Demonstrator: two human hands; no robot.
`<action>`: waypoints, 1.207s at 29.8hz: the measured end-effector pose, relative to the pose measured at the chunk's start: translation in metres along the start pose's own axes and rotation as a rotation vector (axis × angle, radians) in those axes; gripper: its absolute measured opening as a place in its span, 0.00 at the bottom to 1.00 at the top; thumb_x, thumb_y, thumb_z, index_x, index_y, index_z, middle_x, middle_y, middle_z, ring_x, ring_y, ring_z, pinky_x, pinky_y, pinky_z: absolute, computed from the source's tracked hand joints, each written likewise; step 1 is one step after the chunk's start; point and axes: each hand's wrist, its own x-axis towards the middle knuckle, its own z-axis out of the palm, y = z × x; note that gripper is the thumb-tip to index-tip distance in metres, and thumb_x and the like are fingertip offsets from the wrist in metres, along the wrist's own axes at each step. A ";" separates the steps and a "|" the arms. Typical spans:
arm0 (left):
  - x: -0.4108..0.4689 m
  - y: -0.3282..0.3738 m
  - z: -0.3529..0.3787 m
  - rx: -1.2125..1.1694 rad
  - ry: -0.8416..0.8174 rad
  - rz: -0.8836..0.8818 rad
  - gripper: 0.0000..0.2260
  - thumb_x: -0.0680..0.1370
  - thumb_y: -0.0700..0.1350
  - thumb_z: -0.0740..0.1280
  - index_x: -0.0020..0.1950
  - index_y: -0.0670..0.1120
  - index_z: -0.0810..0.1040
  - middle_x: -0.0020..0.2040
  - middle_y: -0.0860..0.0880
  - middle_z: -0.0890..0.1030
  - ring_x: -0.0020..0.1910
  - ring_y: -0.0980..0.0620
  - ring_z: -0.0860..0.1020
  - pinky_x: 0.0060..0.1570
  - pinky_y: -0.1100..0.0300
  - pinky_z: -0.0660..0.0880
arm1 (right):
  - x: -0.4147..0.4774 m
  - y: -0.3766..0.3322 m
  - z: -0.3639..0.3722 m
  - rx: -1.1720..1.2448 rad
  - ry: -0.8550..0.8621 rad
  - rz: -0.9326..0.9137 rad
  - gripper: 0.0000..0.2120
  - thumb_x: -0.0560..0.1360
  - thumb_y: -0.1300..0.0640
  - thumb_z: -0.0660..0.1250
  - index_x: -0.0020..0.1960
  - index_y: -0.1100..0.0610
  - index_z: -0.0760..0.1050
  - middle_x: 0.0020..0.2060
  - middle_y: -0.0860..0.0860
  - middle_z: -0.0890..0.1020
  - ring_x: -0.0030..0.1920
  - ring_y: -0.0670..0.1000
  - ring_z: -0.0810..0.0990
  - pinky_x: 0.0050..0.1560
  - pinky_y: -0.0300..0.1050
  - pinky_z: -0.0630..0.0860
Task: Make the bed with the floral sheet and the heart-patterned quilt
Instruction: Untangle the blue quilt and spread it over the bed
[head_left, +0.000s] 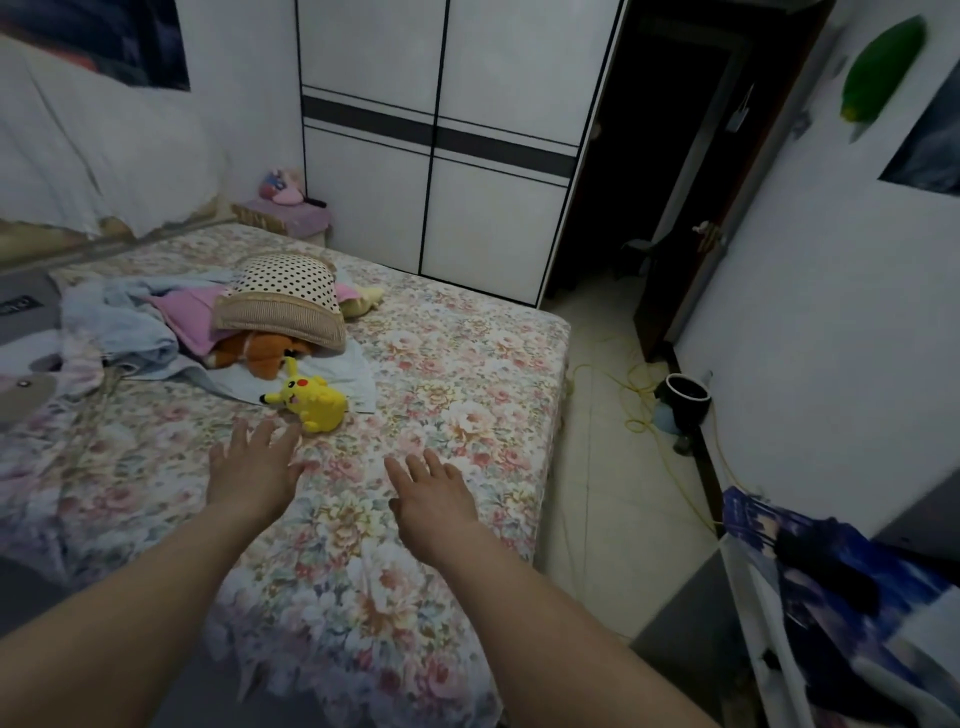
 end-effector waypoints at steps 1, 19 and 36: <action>0.000 -0.004 -0.003 0.002 0.014 -0.004 0.25 0.83 0.57 0.55 0.79 0.56 0.53 0.80 0.49 0.56 0.78 0.42 0.52 0.74 0.41 0.56 | -0.001 -0.003 -0.002 0.009 0.014 0.004 0.26 0.85 0.53 0.49 0.81 0.52 0.44 0.79 0.55 0.51 0.79 0.59 0.46 0.77 0.58 0.49; 0.004 -0.012 0.021 -0.020 -0.071 -0.005 0.27 0.84 0.57 0.53 0.81 0.56 0.48 0.81 0.49 0.52 0.79 0.42 0.47 0.75 0.42 0.52 | 0.009 0.005 0.019 0.067 -0.049 0.031 0.26 0.86 0.52 0.50 0.81 0.52 0.45 0.80 0.54 0.51 0.79 0.58 0.46 0.77 0.58 0.48; -0.019 -0.091 -0.009 -0.052 -0.097 -0.137 0.27 0.84 0.57 0.53 0.81 0.55 0.47 0.81 0.48 0.49 0.79 0.42 0.44 0.76 0.40 0.45 | 0.093 -0.070 0.000 -0.031 0.017 -0.176 0.27 0.85 0.50 0.50 0.81 0.52 0.46 0.80 0.54 0.52 0.79 0.58 0.49 0.75 0.57 0.54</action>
